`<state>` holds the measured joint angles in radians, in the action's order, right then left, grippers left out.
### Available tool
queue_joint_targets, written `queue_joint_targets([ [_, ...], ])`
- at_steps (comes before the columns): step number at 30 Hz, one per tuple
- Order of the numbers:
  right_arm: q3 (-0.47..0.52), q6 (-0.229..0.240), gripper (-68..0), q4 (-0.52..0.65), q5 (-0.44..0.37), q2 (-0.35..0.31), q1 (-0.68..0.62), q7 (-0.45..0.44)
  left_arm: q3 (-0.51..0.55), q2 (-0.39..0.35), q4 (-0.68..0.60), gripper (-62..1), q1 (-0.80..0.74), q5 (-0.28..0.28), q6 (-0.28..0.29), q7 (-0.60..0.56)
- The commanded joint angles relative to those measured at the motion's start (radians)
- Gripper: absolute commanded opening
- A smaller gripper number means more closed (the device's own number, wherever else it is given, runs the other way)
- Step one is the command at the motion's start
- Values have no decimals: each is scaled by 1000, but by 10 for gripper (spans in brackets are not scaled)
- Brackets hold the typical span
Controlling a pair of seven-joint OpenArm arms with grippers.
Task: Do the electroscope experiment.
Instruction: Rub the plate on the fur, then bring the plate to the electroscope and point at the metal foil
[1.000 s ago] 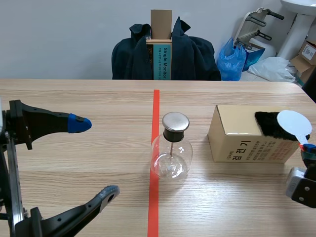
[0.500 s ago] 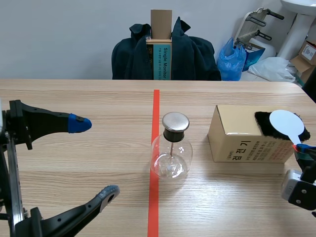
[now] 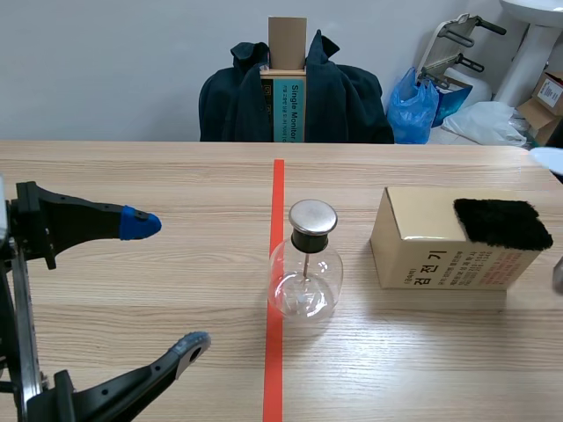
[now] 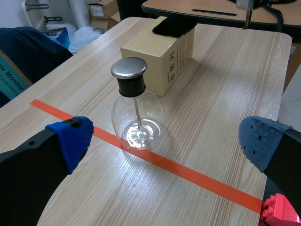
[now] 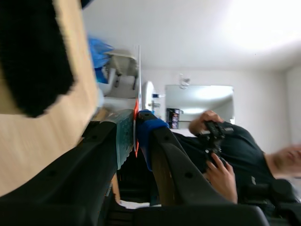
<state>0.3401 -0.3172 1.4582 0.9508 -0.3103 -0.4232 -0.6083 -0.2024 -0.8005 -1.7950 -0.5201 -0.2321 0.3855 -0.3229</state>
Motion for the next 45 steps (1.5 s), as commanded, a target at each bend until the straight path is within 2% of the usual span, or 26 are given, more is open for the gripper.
queue_joint_targets([
  [1, 31, -11, -667, 51, -30, -14, -2, 5, 3, 5, -7, 14, 2, -10, -2, -16],
  [6, 98, -11, -667, 181, -126, -14, -1, 13, -6, 5, 0, 14, 19, -10, -2, 29],
  [7, 113, -11, -667, 209, -146, -14, -1, 12, -16, 5, 10, -32, 32, -10, -2, 47],
  [8, 126, -11, -667, 235, -164, -14, -1, 13, -29, 5, 23, -126, 50, -10, -2, 60],
  [11, 164, -11, -667, 304, -220, -14, -1, 13, -93, 9, 94, -498, 125, -10, -2, 81],
  [12, 173, -11, -667, 323, -235, -14, -1, 13, -119, 18, 125, -598, 157, -10, -1, 81],
  [16, 199, -11, -667, 385, -279, -14, -1, 13, -219, 73, 263, -594, 290, -10, -1, 79],
  [21, 216, -11, -667, 443, -296, -14, -1, 27, -339, 161, 438, -594, 454, -10, -2, 42],
  [28, 217, -10, -667, 465, -316, -14, -1, 23, -464, 301, 665, -594, 627, -5, -7, 36],
  [33, 204, 4, -667, 465, -324, -14, 0, 16, -508, 367, 779, -594, 676, 48, -38, -23],
  [37, 135, 5, -667, 465, -322, -14, 21, 32, -525, 385, 825, -594, 684, 77, -61, -64],
  [45, -144, 5, -667, 455, -163, -14, 92, 157, -527, 385, 839, -594, 687, 80, -67, -100],
])
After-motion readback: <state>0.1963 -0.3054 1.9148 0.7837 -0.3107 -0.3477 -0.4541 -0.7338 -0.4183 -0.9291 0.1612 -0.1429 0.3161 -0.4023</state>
